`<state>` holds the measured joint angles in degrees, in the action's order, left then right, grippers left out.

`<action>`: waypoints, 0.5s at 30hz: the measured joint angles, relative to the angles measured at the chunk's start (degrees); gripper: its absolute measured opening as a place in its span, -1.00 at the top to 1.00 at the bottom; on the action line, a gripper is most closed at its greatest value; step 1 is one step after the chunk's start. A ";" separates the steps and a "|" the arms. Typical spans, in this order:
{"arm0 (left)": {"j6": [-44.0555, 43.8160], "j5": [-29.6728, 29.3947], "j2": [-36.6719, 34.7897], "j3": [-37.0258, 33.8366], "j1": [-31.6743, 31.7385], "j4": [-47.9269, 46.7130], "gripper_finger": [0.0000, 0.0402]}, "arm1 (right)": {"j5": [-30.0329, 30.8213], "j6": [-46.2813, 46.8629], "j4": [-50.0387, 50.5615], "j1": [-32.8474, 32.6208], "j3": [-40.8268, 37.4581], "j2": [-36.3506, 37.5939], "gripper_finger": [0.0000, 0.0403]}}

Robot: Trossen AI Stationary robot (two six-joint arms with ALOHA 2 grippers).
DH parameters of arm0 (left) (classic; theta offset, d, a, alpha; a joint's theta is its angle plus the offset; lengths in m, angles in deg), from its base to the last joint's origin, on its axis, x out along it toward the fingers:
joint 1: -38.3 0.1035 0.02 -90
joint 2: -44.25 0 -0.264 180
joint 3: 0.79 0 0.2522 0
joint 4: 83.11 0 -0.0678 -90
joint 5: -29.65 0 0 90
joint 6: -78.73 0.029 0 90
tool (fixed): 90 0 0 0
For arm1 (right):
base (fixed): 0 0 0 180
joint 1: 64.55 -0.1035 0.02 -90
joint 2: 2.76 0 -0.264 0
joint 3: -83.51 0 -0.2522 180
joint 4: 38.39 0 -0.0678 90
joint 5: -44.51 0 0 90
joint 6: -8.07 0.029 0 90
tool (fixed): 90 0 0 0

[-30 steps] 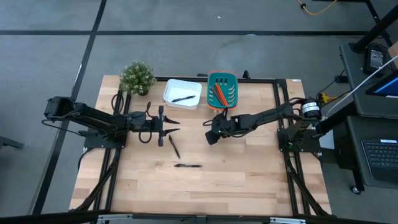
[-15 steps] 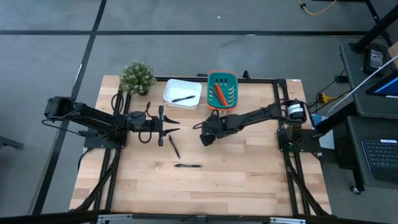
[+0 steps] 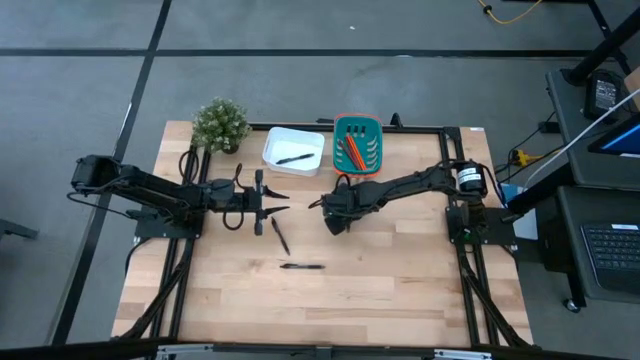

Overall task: Sort pens & pencils
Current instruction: Put the top right black pen into the white bin

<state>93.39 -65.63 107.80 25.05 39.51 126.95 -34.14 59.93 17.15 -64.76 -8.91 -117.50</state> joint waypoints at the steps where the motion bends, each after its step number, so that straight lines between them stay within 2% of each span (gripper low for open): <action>1: 0.00 0.00 0.00 0.00 0.00 0.00 0.44 | -0.20 -0.83 -0.02 0.00 0.05 -0.10 0.33; 5: -0.02 0.00 0.00 0.00 0.00 0.00 0.44 | -0.98 -3.16 0.01 0.00 0.09 -0.48 0.52; 10: -0.02 0.00 0.00 0.02 -0.02 0.00 0.44 | -1.28 -8.45 0.15 -0.04 0.07 -0.50 0.87; 15: -0.04 0.00 0.00 0.02 -0.02 -0.02 0.44 | -1.56 -11.83 0.10 -0.09 0.01 -0.53 0.88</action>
<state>93.34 -65.63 107.80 25.07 39.49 126.92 -35.71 48.10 17.25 -64.84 -8.90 -118.03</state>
